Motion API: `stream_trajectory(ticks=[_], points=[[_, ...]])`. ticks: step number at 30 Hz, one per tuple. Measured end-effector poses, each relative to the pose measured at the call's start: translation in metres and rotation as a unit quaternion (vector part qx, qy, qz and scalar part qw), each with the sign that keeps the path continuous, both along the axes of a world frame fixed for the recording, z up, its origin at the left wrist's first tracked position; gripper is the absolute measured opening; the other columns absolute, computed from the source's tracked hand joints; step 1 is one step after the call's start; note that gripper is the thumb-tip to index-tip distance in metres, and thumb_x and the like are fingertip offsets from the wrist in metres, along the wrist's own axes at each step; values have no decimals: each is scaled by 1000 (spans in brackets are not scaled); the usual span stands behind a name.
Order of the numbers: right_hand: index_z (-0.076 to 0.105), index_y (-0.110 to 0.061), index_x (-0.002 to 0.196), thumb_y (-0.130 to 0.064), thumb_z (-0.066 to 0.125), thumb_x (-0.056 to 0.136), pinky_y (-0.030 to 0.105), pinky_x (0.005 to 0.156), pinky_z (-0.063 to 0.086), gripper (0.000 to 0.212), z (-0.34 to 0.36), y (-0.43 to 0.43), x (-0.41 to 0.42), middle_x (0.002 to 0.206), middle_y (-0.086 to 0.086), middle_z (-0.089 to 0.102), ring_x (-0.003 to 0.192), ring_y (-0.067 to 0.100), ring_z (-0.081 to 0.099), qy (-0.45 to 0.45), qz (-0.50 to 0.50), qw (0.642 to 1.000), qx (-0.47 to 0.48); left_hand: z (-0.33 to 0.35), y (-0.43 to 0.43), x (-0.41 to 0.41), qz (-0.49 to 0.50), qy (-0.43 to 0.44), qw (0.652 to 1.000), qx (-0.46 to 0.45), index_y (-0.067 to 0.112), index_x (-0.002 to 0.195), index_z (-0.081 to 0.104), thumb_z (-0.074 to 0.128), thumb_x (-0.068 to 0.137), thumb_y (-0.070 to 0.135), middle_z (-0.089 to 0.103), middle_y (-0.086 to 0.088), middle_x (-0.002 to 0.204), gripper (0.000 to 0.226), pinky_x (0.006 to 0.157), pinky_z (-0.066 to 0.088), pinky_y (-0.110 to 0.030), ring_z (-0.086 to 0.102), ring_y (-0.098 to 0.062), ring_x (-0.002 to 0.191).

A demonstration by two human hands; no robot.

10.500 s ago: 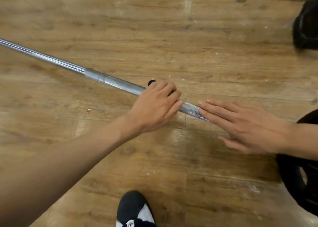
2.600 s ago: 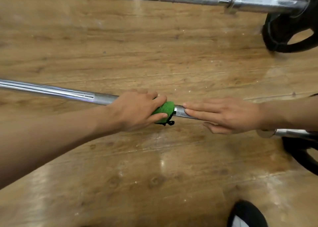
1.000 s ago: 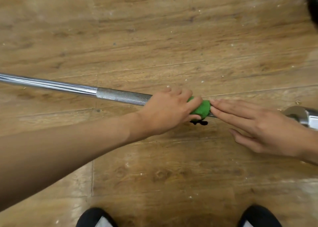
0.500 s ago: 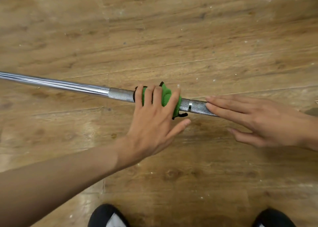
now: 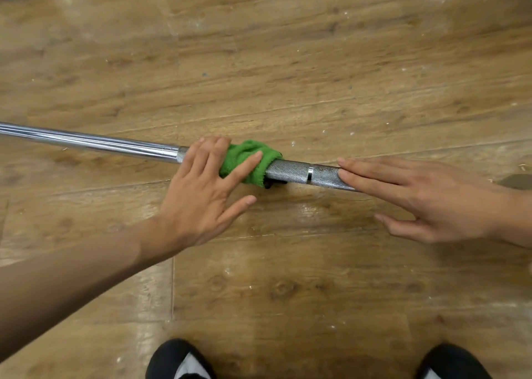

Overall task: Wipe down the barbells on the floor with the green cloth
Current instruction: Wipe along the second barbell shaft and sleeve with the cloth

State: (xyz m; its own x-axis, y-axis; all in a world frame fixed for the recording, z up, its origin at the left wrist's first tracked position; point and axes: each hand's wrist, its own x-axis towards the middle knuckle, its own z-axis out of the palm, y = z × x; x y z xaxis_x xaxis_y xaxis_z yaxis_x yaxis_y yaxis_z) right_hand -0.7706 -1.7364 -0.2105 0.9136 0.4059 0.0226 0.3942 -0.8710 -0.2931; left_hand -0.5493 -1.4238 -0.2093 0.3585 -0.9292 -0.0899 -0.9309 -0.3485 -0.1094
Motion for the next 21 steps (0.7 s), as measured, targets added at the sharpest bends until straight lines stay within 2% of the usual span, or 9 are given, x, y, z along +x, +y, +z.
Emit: stream_trajectory(ticks=[3, 5, 7, 12, 15, 18, 21], points=[[21, -11, 165, -39, 50, 98, 42, 113, 45, 78, 1, 0, 2, 172, 6, 21, 147, 27, 44, -4, 0, 1000, -5, 1, -23, -21, 52, 12, 999, -10, 25, 161, 22, 12, 96, 81, 43, -30, 145, 87, 121, 16, -69, 37, -49, 140], [22, -11, 165, -40, 50, 98, 46, 105, 54, 78, 0, 0, 3, 172, 6, 20, 145, 29, 47, -4, -2, 1000, -6, -1, -46, -40, 7, 17, 1000, -4, 19, 161, 23, 8, 93, 85, 46, -26, 141, 96, 117, 22, -68, 43, -45, 133], [21, -12, 165, -41, 50, 98, 49, 100, 57, 79, 0, -1, 3, 173, 4, 18, 142, 31, 50, -1, -2, 1000, -5, 0, -64, -54, -48, 24, 998, -20, 13, 160, 31, 14, 94, 83, 50, -25, 134, 98, 112, 31, -62, 48, -41, 121], [14, -15, 166, -42, 49, 98, 49, 99, 57, 81, -1, -3, 3, 174, 1, 12, 139, 32, 52, 3, 0, 1000, 2, 2, -62, -42, -88, 21, 992, -93, 8, 147, 49, 28, 98, 74, 54, -22, 124, 85, 97, 34, -49, 47, -34, 104], [13, -16, 167, -44, 47, 99, 49, 100, 56, 81, -1, -2, 2, 174, 1, 11, 142, 31, 49, 7, 0, 1000, 6, 10, -60, -32, -80, -9, 988, -128, 4, 120, 60, 31, 97, 71, 54, -20, 110, 77, 83, 31, -46, 39, -30, 94], [14, -15, 166, -45, 46, 99, 49, 100, 56, 80, 2, 0, 2, 174, 2, 11, 145, 30, 46, 5, -3, 1000, 0, 25, -65, -35, -66, 4, 983, -171, 6, 96, 54, 31, 101, 66, 49, -16, 97, 65, 77, 30, -46, 36, -29, 87], [14, -16, 167, -46, 45, 99, 48, 104, 55, 80, 2, 2, 0, 174, 3, 14, 147, 28, 43, 4, -6, 1000, -4, 45, -61, -29, -32, 48, 968, -245, 8, 90, 47, 42, 103, 53, 42, -12, 92, 46, 75, 30, -45, 35, -26, 83]])
